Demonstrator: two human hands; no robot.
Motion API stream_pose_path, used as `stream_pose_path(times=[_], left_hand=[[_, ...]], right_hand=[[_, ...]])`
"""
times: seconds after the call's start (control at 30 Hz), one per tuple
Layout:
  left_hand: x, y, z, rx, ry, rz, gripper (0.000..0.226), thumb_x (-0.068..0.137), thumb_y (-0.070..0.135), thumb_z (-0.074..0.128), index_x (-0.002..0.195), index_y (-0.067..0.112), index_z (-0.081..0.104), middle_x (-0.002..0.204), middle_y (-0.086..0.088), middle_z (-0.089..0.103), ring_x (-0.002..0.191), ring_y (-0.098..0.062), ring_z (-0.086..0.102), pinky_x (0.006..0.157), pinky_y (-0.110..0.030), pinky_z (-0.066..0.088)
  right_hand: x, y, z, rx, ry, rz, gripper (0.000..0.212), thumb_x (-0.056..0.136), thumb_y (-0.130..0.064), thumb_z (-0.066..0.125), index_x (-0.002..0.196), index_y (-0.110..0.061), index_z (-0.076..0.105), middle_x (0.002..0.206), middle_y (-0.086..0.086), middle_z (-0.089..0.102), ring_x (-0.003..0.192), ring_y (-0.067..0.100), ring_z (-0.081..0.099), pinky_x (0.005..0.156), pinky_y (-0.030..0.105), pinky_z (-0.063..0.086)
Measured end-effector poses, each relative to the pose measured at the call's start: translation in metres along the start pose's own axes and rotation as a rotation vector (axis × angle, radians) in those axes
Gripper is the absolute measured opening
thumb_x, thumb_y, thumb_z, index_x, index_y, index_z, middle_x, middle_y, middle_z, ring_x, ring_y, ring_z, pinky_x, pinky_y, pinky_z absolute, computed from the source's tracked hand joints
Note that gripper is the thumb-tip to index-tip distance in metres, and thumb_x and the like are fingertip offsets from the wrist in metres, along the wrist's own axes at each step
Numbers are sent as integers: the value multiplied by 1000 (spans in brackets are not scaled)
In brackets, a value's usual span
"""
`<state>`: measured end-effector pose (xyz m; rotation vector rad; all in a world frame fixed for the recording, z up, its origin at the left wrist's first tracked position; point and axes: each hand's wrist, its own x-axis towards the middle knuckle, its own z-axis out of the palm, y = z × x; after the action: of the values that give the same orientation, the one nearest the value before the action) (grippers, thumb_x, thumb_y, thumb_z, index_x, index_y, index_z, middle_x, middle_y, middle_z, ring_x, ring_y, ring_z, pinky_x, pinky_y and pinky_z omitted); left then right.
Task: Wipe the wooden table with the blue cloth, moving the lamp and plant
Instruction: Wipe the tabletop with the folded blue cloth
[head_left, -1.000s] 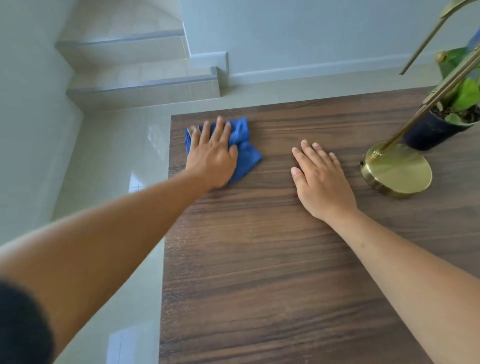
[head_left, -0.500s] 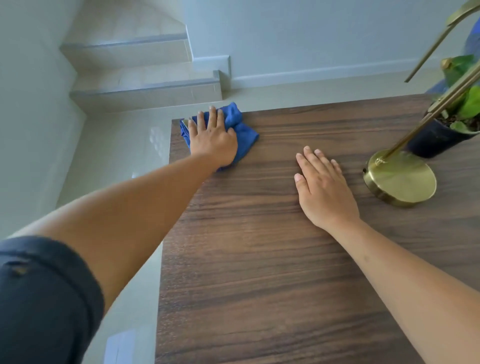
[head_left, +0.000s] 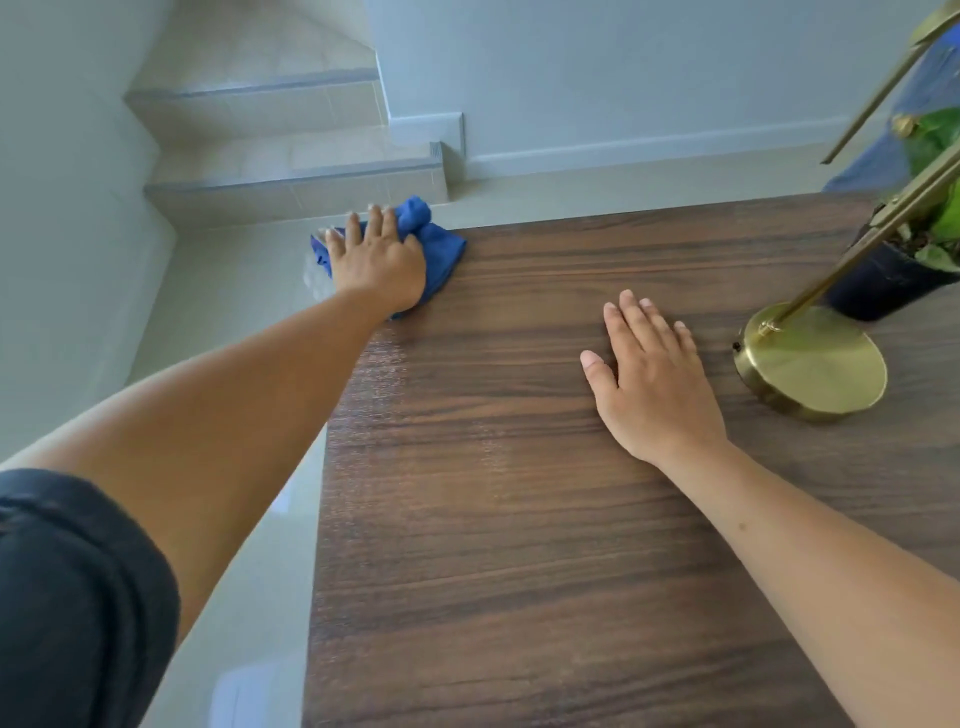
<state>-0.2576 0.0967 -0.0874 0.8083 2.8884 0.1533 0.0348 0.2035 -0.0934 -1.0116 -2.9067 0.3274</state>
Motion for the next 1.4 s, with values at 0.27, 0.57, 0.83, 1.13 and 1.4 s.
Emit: stream_pose_path(times=[0.27, 0.57, 0.83, 1.13, 1.4], left_hand=[[-13, 25, 1, 29, -2, 196, 61, 102, 37, 19, 159, 19, 13, 167, 1, 8, 154, -27, 2, 122, -53, -2], [-22, 17, 5, 14, 7, 180, 61, 102, 37, 17, 160, 20, 9, 168, 1, 3, 154, -26, -1, 122, -52, -5], [-15, 23, 9, 44, 14, 269, 60, 102, 39, 19, 159, 22, 13, 167, 2, 7, 154, -26, 1, 122, -53, -2], [15, 123, 10, 7, -111, 316, 60, 101, 35, 14, 160, 21, 10, 168, 3, 7, 154, -26, 1, 121, -55, -3], [-19, -38, -7, -119, 20, 75, 56, 102, 29, 22, 157, 18, 19, 167, -1, 11, 153, -25, 6, 121, -51, 6]], right_hand=[[2, -2, 1, -81, -25, 6, 78, 97, -67, 9, 160, -22, 4, 168, -1, -6, 154, 16, -8, 124, 48, -3], [1, -1, 0, -74, -29, 7, 76, 98, -65, 12, 160, -22, 5, 168, -3, -6, 153, 13, -8, 124, 46, -3], [0, -4, 0, -34, -12, 0, 75, 99, -63, 14, 160, -20, 6, 168, 0, -5, 154, 16, -7, 124, 48, -3], [1, 1, 0, 11, 8, -3, 63, 105, -44, 21, 160, -17, 9, 168, -3, -2, 153, 12, -7, 125, 42, -3], [0, -1, 1, -1, -1, 6, 64, 104, -44, 21, 160, -16, 8, 168, -2, -3, 153, 13, -6, 124, 43, -3]])
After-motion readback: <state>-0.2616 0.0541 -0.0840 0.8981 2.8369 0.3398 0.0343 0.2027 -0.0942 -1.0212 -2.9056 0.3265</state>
